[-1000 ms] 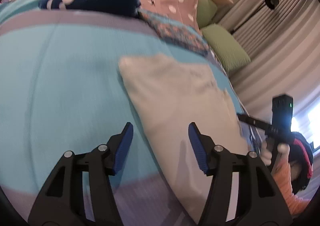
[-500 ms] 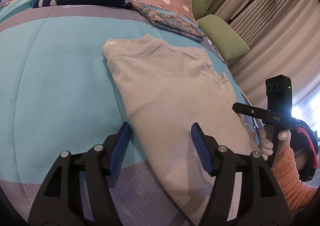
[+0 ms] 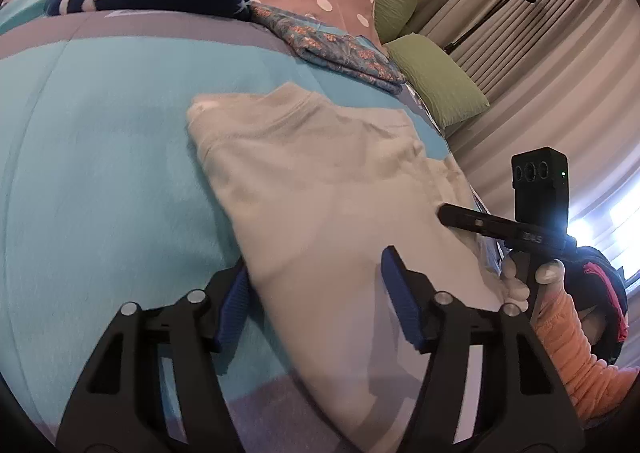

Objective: Fold small clothes
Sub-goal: 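Lift the folded shirt with both grippers and set it on the clothes stack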

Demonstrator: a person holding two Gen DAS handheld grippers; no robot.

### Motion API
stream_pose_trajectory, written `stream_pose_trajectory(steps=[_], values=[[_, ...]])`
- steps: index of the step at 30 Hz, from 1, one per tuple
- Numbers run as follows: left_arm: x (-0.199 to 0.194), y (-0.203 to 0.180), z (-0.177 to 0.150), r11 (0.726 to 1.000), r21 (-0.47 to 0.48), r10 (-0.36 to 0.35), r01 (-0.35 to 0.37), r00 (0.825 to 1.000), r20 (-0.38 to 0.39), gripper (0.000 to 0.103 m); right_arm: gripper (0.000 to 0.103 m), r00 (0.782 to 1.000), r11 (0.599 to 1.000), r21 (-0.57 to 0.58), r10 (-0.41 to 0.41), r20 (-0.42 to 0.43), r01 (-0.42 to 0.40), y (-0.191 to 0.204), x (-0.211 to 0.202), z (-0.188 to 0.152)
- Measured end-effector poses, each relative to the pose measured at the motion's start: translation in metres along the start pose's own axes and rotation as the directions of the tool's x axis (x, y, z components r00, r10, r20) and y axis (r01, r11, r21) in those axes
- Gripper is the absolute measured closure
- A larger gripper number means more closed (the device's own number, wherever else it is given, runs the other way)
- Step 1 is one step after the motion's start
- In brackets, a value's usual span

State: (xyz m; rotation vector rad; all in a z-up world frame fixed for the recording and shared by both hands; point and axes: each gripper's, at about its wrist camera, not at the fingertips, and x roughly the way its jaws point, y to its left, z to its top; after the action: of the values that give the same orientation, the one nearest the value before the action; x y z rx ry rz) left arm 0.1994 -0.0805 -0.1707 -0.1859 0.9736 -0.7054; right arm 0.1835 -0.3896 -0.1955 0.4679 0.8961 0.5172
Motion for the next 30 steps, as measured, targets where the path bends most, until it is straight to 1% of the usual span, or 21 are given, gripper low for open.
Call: stream_pose_trajectory(steps=[1, 3, 4, 5, 6, 8, 9, 11, 13, 14, 16, 17, 19, 20, 22, 23, 25, 28, 30], values=[[0.002, -0.001, 0.002, 1.000, 0.007, 0.023, -0.023, 1.000, -0.001, 0.067, 0.078, 1.000, 1.000, 0.006, -0.005, 0.007, 0.004, 0.002, -0.001, 0.000], [0.000, -0.006, 0.005, 0.999, 0.027, 0.034, -0.034, 0.999, 0.013, 0.084, 0.084, 0.998, 0.998, -0.031, -0.052, 0.029, 0.052, 0.012, -0.005, -0.002], [-0.004, -0.011, 0.006, 0.998, 0.047, 0.039, -0.041, 0.999, 0.026, 0.085, 0.085, 0.995, 0.994, -0.067, -0.085, 0.053, 0.088, 0.023, -0.011, -0.004], [-0.008, -0.016, 0.006, 0.997, 0.066, 0.049, -0.051, 0.998, 0.038, 0.086, 0.087, 0.993, 0.991, -0.084, -0.095, 0.071, 0.101, 0.029, -0.016, -0.004], [-0.015, -0.026, 0.007, 0.993, 0.095, 0.059, -0.065, 0.996, 0.061, 0.087, 0.088, 0.990, 0.989, -0.102, -0.099, 0.099, 0.110, 0.038, -0.024, -0.005], [-0.027, -0.042, 0.012, 0.989, 0.129, 0.055, -0.067, 0.994, 0.098, 0.087, 0.088, 0.982, 0.982, -0.138, -0.106, 0.156, 0.128, 0.054, -0.041, -0.005], [-0.031, -0.048, 0.014, 0.987, 0.144, 0.052, -0.068, 0.992, 0.112, 0.087, 0.089, 0.975, 0.976, -0.161, -0.116, 0.191, 0.148, 0.064, -0.051, -0.006], [-0.046, -0.068, 0.021, 0.978, 0.193, 0.049, -0.079, 0.987, 0.156, 0.088, 0.089, 0.951, 0.958, -0.206, -0.139, 0.275, 0.199, 0.082, -0.072, -0.006], [-0.062, -0.090, 0.032, 0.963, 0.251, 0.044, -0.096, 0.978, 0.205, 0.088, 0.089, 0.921, 0.948, -0.224, -0.135, 0.364, 0.228, 0.096, -0.097, -0.002], [-0.069, -0.100, 0.039, 0.955, 0.276, 0.042, -0.106, 0.973, 0.226, 0.088, 0.089, 0.910, 0.945, -0.224, -0.135, 0.392, 0.237, 0.099, -0.106, 0.001], [-0.079, -0.123, 0.060, 0.934, 0.330, 0.044, -0.135, 0.962, 0.269, 0.088, 0.089, 0.877, 0.936, -0.226, -0.142, 0.458, 0.270, 0.106, -0.128, 0.018], [-0.084, -0.135, 0.074, 0.920, 0.360, 0.047, -0.156, 0.955, 0.293, 0.088, 0.089, 0.867, 0.934, -0.223, -0.145, 0.476, 0.279, 0.107, -0.135, 0.025], [-0.087, -0.151, 0.098, 0.903, 0.392, 0.049, -0.179, 0.946, 0.320, 0.088, 0.089, 0.847, 0.932, -0.213, -0.150, 0.510, 0.293, 0.108, -0.148, 0.049], [-0.087, -0.158, 0.112, 0.897, 0.400, 0.052, -0.190, 0.942, 0.331, 0.088, 0.089, 0.830, 0.926, -0.211, -0.159, 0.535, 0.313, 0.108, -0.155, 0.069], [-0.082, -0.169, 0.149, 0.885, 0.409, 0.071, -0.222, 0.933, 0.353, 0.088, 0.089, 0.810, 0.919, -0.202, -0.174, 0.560, 0.338, 0.107, -0.161, 0.101], [-0.078, -0.171, 0.162, 0.883, 0.408, 0.080, -0.233, 0.930, 0.359, 0.088, 0.089, 0.805, 0.920, -0.194, -0.179, 0.566, 0.341, 0.103, -0.162, 0.114], [-0.066, -0.173, 0.198, 0.879, 0.396, 0.113, -0.266, 0.922, 0.369, 0.088, 0.089, 0.800, 0.922, -0.176, -0.189, 0.570, 0.344, 0.095, -0.159, 0.145], [-0.046, -0.170, 0.240, 0.873, 0.385, 0.147, -0.299, 0.915, 0.376, 0.088, 0.089, 0.790, 0.924, -0.135, -0.223, 0.571, 0.358, 0.076, -0.143, 0.197], [-0.029, -0.164, 0.267, 0.872, 0.375, 0.168, -0.315, 0.912, 0.374, 0.088, 0.089, 0.788, 0.923, -0.117, -0.241, 0.567, 0.366, 0.066, -0.131, 0.218]])
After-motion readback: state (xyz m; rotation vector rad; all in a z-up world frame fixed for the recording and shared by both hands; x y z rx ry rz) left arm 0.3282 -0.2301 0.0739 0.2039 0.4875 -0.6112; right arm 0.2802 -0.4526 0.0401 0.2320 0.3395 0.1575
